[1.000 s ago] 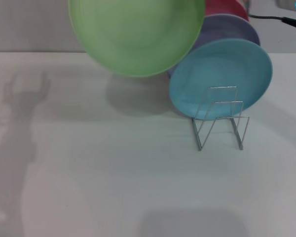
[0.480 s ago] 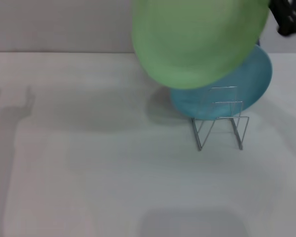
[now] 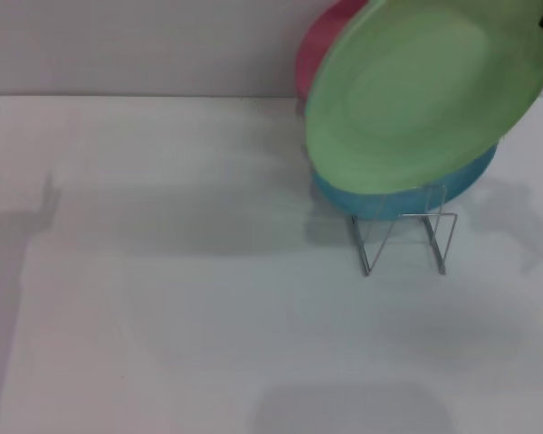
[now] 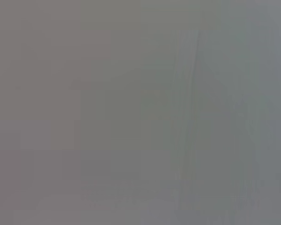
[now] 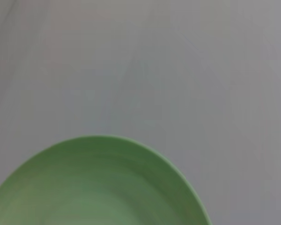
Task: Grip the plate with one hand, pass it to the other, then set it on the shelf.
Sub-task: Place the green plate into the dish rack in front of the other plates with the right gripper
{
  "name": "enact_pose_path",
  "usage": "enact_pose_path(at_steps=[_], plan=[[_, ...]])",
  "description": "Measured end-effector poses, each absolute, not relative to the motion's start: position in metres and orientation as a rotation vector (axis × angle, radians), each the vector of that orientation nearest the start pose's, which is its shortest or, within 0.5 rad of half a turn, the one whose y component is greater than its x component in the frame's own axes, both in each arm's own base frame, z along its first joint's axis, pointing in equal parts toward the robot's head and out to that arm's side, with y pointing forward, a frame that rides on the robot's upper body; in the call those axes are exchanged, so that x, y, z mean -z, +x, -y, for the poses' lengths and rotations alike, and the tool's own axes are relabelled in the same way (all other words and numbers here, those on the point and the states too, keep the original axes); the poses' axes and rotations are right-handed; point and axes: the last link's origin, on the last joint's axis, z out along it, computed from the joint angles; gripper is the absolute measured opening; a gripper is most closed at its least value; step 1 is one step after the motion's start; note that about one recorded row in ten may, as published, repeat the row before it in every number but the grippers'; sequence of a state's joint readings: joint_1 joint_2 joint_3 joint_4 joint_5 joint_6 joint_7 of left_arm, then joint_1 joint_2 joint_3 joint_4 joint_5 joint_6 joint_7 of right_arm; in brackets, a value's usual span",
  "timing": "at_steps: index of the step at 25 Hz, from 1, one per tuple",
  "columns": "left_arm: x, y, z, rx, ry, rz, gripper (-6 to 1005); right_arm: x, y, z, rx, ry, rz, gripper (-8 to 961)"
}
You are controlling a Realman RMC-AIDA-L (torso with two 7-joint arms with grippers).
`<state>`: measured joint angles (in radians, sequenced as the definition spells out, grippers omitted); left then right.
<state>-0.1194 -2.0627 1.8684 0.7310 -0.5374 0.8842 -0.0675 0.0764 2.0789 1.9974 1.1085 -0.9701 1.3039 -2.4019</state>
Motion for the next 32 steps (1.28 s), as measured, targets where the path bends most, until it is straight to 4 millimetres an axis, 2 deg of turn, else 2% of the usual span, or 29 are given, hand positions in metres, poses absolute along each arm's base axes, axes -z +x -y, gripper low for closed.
enact_pose_path(at_steps=[11,18,20,21,32], plan=[[-0.009,-0.327,-0.313,0.748,-1.435,0.683,792,-0.096,0.250,-0.302,-0.705,-1.892,0.324,17],[-0.008,-0.327,-0.312,0.745,-1.441,0.683,792,-0.093,0.259,-0.307,-0.656,-1.904,0.315,16],[-0.005,-0.324,-0.311,0.755,-1.452,0.670,793,-0.091,0.262,-0.309,-0.636,-1.914,0.321,16],[-0.001,-0.319,-0.305,0.778,-1.475,0.607,793,-0.090,0.263,-0.310,-0.626,-1.919,0.324,16],[0.005,-0.310,-0.300,0.812,-1.506,0.566,793,-0.083,0.271,-0.310,-0.576,-1.952,0.327,16]])
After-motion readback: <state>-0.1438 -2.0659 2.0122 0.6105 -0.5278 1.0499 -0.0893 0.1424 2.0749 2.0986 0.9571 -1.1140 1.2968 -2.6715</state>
